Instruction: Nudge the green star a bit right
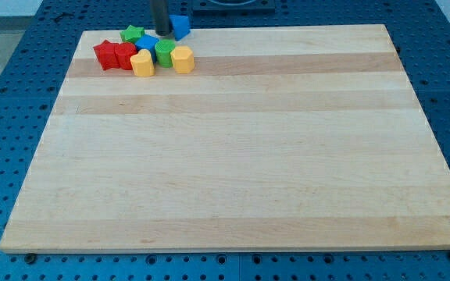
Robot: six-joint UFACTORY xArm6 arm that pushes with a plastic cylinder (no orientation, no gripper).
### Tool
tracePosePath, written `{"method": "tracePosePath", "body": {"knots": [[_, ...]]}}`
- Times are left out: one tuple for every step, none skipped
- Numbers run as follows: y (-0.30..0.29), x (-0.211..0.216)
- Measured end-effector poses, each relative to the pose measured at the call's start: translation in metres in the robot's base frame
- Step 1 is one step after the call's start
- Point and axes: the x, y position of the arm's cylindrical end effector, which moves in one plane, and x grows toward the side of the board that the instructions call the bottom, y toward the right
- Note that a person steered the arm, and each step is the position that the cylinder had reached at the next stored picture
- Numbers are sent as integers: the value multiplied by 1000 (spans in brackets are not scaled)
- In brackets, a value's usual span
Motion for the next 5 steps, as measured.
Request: {"method": "tracePosePath", "body": {"knots": [[28, 2], [56, 24], [116, 69], [147, 118], [222, 118]]}}
